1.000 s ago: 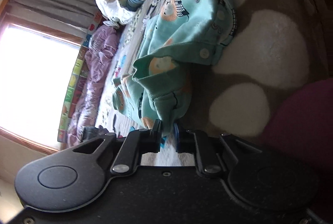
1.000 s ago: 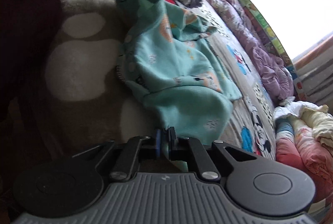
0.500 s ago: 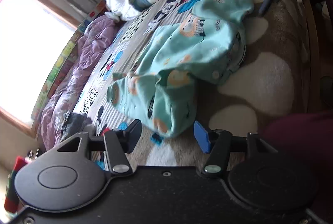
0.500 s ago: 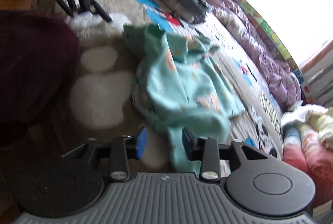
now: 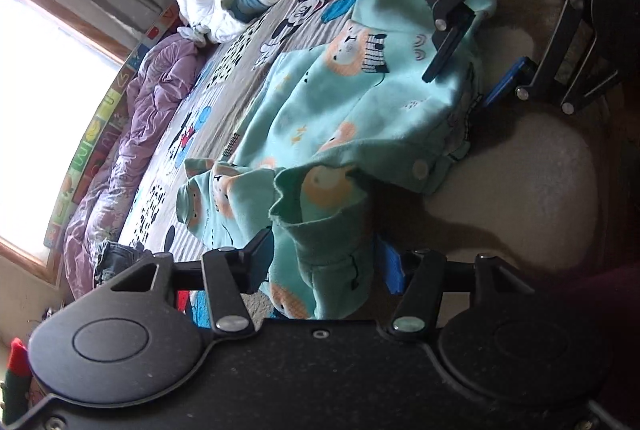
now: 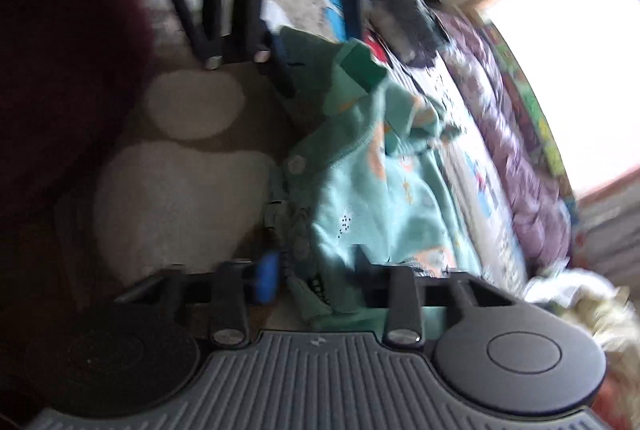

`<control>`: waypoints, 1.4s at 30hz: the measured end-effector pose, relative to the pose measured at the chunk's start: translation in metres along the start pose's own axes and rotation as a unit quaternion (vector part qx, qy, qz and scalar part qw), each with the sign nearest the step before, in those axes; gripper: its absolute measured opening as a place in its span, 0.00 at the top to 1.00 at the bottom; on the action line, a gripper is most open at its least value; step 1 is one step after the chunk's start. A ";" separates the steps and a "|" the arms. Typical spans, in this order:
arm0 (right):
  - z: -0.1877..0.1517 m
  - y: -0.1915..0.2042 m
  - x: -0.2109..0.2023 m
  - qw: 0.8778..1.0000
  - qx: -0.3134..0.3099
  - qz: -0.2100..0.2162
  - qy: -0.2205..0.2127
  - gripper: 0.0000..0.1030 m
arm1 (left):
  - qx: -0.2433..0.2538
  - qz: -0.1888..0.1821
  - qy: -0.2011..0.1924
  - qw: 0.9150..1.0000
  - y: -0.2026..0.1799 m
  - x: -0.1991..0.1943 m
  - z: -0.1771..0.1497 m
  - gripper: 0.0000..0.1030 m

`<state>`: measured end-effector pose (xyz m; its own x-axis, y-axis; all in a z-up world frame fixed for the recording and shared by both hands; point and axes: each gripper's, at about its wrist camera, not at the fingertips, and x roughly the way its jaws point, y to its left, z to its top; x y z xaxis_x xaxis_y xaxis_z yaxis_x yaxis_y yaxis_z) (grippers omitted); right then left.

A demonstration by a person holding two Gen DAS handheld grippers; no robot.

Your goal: Fold clothes

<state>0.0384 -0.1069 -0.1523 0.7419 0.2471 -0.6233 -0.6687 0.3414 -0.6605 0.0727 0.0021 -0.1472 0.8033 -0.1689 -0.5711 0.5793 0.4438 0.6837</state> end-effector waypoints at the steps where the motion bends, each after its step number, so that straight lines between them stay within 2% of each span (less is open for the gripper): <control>1: -0.001 -0.001 -0.001 1.000 0.006 0.003 0.000 0.71 | -0.002 -0.003 -0.002 1.000 0.000 -0.002 0.000 0.60; 2: -0.003 -0.003 -0.004 1.000 0.015 0.006 -0.003 0.73 | -0.002 -0.003 -0.004 1.000 -0.001 -0.004 0.000 0.71; 3: -0.005 -0.006 -0.007 1.000 0.026 0.010 -0.007 0.82 | -0.003 -0.003 -0.006 1.000 -0.001 -0.005 0.001 0.85; 7: -0.018 -0.012 -0.023 0.999 0.045 0.013 -0.019 0.86 | 0.031 -0.008 -0.025 0.999 -0.012 -0.021 0.002 0.94; 10: -0.028 -0.014 -0.031 0.999 0.044 0.023 -0.014 0.86 | 0.084 -0.017 -0.026 0.996 -0.027 -0.029 0.001 0.95; 14: -0.036 -0.005 -0.036 0.999 0.026 0.036 0.002 0.83 | 0.099 -0.067 0.001 0.993 -0.034 -0.027 -0.001 0.92; 15: -0.037 -0.003 -0.037 0.999 0.028 0.039 0.002 0.78 | 0.094 -0.075 0.004 0.993 -0.033 -0.028 -0.001 0.84; 16: -0.037 -0.001 -0.039 0.999 0.031 0.042 0.001 0.69 | 0.086 -0.080 0.003 0.993 -0.030 -0.030 -0.001 0.76; 17: -0.037 -0.002 -0.041 0.998 0.042 0.047 -0.003 0.65 | 0.078 -0.085 0.003 0.993 -0.027 -0.032 -0.002 0.74; 21: -0.041 -0.015 -0.058 0.991 0.121 0.058 -0.027 0.64 | 0.012 -0.101 -0.003 0.995 -0.008 -0.041 -0.005 0.72; 23: -0.051 -0.028 -0.068 0.978 0.195 0.060 -0.047 0.64 | -0.036 -0.105 -0.010 0.994 0.004 -0.045 -0.009 0.71; 24: -0.058 -0.038 -0.073 0.966 0.243 0.060 -0.059 0.64 | -0.063 -0.104 -0.014 0.992 0.011 -0.047 -0.010 0.70; 25: -0.068 -0.050 -0.077 0.950 0.299 0.058 -0.072 0.62 | -0.092 -0.100 -0.018 0.991 0.017 -0.049 -0.012 0.63; 27: -0.093 -0.073 -0.083 0.903 0.417 0.048 -0.093 0.59 | -0.152 -0.091 -0.027 0.984 0.029 -0.053 -0.015 0.55; 29: -0.128 -0.093 -0.084 0.836 0.539 0.026 -0.103 0.56 | -0.222 -0.086 -0.033 0.971 0.041 -0.052 -0.021 0.55; 31: -0.163 -0.105 -0.080 0.766 0.635 0.003 -0.101 0.56 | -0.296 -0.083 -0.036 0.951 0.052 -0.048 -0.027 0.51; 33: -0.196 -0.111 -0.074 0.702 0.705 -0.019 -0.097 0.55 | -0.376 -0.081 -0.034 0.922 0.064 -0.040 -0.037 0.48; 36: -0.231 -0.110 -0.063 0.624 0.774 -0.044 -0.094 0.53 | -0.482 -0.083 -0.019 0.872 0.081 -0.026 -0.055 0.47; 40: -0.262 -0.104 -0.043 0.544 0.831 -0.059 -0.099 0.43 | -0.575 -0.097 -0.012 0.812 0.096 -0.012 -0.078 0.47; 42: -0.275 -0.101 -0.032 0.511 0.851 -0.060 -0.105 0.42 | -0.605 -0.100 -0.004 0.790 0.098 -0.005 -0.088 0.47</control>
<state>0.0686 -0.3991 -0.1807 0.8811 0.1625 -0.4440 0.2616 0.6147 0.7441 0.1130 0.1238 -0.1175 0.7163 -0.3445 -0.6069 0.1425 0.9235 -0.3561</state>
